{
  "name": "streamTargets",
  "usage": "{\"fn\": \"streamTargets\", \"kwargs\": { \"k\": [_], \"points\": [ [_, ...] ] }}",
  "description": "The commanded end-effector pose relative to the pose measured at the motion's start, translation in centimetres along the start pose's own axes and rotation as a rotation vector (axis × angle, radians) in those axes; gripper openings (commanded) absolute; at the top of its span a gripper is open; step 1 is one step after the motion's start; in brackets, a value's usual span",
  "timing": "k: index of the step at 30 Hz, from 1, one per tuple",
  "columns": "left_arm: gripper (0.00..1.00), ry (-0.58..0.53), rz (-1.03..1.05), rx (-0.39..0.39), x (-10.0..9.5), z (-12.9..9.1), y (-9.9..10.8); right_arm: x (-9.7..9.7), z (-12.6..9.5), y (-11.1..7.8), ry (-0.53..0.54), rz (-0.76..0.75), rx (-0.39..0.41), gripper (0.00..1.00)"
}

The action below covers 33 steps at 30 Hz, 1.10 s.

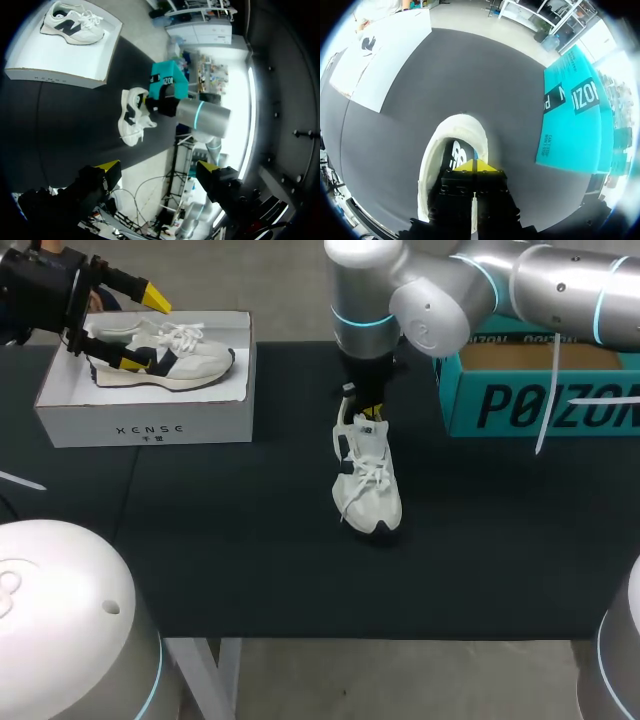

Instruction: Take the shoe out of the shoebox, open the shoe tongue, remove and reinsert the insole, then place the shoe into the shoebox

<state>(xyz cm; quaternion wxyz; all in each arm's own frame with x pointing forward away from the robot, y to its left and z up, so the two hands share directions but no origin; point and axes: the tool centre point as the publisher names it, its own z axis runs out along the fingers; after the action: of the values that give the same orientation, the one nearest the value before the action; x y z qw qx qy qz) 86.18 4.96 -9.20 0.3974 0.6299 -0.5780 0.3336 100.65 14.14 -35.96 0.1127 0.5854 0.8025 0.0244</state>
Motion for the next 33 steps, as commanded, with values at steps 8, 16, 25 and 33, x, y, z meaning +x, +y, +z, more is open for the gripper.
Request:
{"fn": "streamTargets", "kwargs": {
  "k": [8,16,25,33],
  "points": [
    [1.00,-0.002,-0.001,-0.001,0.0,0.0,0.0,0.6,1.2,-0.1,0.021,-0.005,0.014,0.00],
    [1.00,-0.002,-0.001,-0.001,0.0,0.0,0.0,1.0,2.0,-0.3,0.030,-0.006,0.020,0.00],
    [1.00,-0.002,-0.001,-0.001,0.0,0.0,0.0,2.5,3.6,-1.1,0.060,-0.011,0.038,0.00],
    [1.00,-0.002,-0.001,-0.001,0.0,0.0,0.0,3.2,3.7,-1.6,0.086,-0.007,0.051,0.00]
  ]
}}
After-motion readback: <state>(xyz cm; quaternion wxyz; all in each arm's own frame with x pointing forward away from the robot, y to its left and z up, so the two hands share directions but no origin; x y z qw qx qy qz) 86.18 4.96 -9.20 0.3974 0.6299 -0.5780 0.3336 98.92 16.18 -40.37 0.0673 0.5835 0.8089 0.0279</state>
